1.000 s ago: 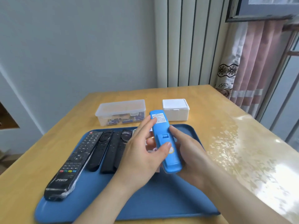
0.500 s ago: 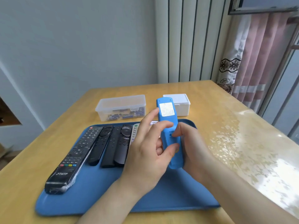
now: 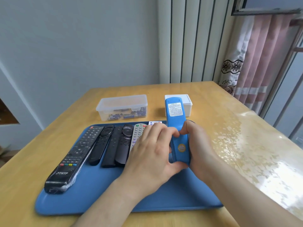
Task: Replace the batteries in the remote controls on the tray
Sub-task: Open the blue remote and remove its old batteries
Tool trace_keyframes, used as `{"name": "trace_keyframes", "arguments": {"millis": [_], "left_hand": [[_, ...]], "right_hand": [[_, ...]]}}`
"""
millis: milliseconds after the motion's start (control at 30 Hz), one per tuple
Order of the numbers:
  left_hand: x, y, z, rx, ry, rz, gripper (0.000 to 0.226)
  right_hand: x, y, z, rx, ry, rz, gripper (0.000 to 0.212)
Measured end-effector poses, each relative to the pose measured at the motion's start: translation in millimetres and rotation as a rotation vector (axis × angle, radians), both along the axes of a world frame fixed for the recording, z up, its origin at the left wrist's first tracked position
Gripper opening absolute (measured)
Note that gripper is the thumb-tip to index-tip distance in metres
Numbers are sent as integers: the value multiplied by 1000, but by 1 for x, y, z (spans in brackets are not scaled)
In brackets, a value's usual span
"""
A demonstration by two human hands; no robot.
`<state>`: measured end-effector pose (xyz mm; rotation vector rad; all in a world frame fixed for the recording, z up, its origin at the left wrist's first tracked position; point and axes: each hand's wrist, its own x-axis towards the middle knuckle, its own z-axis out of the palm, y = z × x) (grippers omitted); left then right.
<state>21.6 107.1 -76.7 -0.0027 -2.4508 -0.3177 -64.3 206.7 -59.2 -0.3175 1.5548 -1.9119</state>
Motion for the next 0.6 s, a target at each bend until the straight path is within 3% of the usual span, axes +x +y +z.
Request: {"name": "trace_keyframes", "arguments": {"millis": [200, 300, 467, 600], "left_hand": [[-1, 4, -3, -4, 7, 27, 63], [-1, -4, -5, -21, 12, 66, 48], [-1, -7, 0, -67, 88, -26, 21], [6, -3, 6, 158, -10, -185, 19]], "right_hand": [[-2, -1, -2, -47, 26, 68, 17], [-4, 0, 0, -37, 51, 137, 25], [-25, 4, -3, -144, -149, 103, 51], [-35, 12, 3, -200, -151, 17, 27]]}}
